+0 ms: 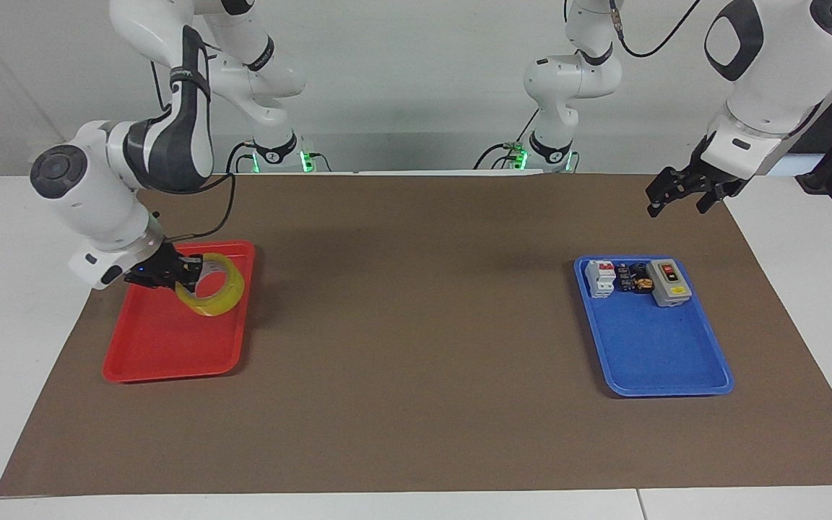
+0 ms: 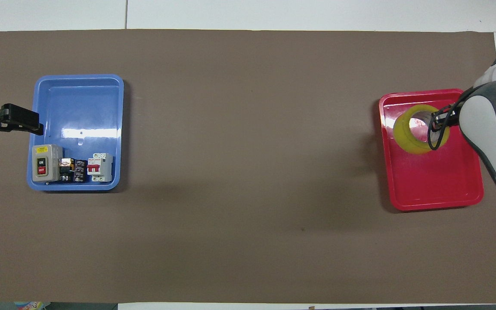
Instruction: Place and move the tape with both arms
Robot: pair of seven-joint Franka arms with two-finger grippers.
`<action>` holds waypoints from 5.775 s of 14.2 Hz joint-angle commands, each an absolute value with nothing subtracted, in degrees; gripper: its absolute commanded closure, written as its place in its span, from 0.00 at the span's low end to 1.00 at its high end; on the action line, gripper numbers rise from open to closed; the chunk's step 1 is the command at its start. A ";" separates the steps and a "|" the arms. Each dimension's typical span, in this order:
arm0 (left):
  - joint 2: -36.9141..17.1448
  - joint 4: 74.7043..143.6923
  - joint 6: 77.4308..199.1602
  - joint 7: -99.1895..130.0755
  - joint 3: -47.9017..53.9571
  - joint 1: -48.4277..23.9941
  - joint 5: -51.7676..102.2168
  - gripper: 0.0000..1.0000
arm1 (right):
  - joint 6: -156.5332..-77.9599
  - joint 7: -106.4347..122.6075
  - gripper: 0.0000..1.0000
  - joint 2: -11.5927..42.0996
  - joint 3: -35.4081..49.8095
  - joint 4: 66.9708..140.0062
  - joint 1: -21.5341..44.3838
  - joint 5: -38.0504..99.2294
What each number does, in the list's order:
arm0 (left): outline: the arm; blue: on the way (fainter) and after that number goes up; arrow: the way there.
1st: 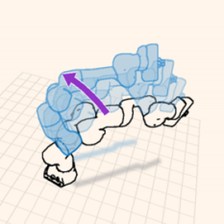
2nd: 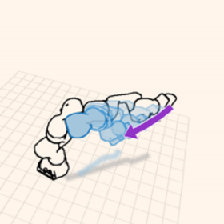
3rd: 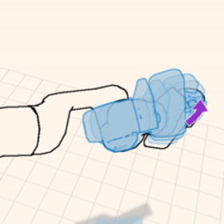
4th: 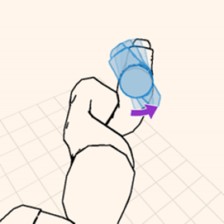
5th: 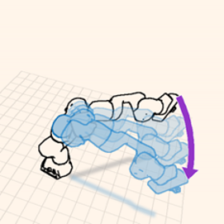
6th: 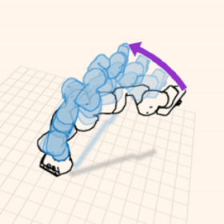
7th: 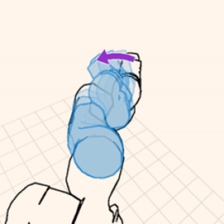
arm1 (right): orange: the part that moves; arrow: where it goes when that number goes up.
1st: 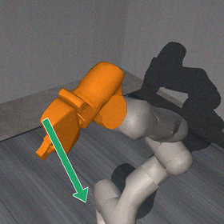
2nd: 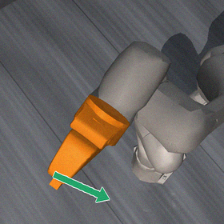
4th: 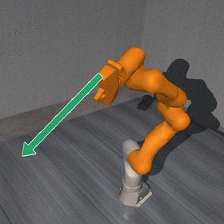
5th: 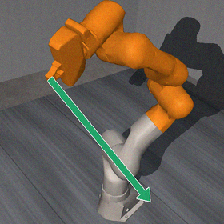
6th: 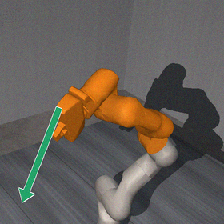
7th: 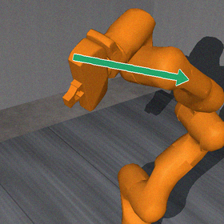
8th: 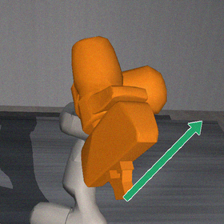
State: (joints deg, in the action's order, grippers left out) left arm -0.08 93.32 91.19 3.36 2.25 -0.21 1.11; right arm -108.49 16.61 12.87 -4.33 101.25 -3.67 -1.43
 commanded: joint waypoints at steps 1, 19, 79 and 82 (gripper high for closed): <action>1.58 95.10 91.58 2.90 2.64 0.44 0.26 0.00 | -114.06 19.41 1.00 12.74 -3.25 103.97 -6.93 -5.00; 1.58 95.01 91.58 2.90 2.64 0.44 0.26 0.00 | -122.70 23.55 0.61 16.17 -3.08 112.76 -10.72 -4.13; 1.58 95.01 91.58 2.90 2.64 0.44 0.26 0.00 | -87.27 6.94 0.00 -1.85 -7.65 93.16 0.26 -0.79; 1.58 95.01 91.58 2.90 2.64 0.44 0.26 0.00 | -87.19 6.77 0.00 -1.85 -7.56 93.16 0.79 -0.79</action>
State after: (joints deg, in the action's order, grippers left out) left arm -0.08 93.32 91.19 3.36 2.25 -0.21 1.11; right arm -86.98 7.87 -1.67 -7.57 92.98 0.39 -1.36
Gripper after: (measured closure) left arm 0.000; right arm 0.000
